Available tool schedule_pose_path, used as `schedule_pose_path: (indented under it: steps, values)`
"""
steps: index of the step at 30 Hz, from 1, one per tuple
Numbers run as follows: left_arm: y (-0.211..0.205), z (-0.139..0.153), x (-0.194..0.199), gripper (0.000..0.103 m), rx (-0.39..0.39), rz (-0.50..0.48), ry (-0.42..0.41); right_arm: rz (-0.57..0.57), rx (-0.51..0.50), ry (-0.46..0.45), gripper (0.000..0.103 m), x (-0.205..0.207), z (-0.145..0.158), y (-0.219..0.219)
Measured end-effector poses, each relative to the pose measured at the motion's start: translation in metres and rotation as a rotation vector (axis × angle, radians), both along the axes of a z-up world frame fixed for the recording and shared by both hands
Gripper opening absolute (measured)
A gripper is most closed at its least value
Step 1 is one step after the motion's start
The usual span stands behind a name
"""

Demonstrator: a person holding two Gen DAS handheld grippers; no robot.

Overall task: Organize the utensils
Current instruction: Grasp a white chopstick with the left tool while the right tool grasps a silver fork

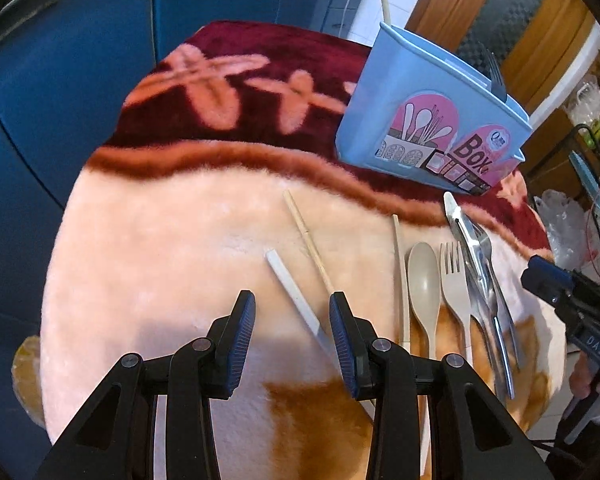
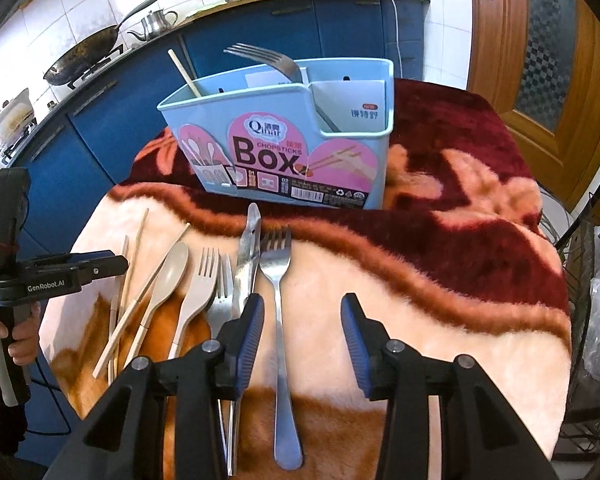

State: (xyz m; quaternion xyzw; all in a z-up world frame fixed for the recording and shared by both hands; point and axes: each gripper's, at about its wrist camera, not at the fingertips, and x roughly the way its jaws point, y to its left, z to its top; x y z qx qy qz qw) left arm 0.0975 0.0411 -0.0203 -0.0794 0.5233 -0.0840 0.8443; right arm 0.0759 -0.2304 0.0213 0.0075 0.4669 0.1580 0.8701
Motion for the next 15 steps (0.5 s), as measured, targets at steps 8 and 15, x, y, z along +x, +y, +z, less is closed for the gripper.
schedule_pose_path:
  steps: [8,15]
  values:
    - [0.0,-0.003,0.0,0.013,-0.073,-0.02,0.031,0.023,-0.002,0.032,0.044,0.003,-0.007,0.006]
    - [0.001,0.012,0.003,0.008,0.01,-0.027,-0.064,0.035,-0.015,0.062,0.044,0.009,-0.014,0.012]
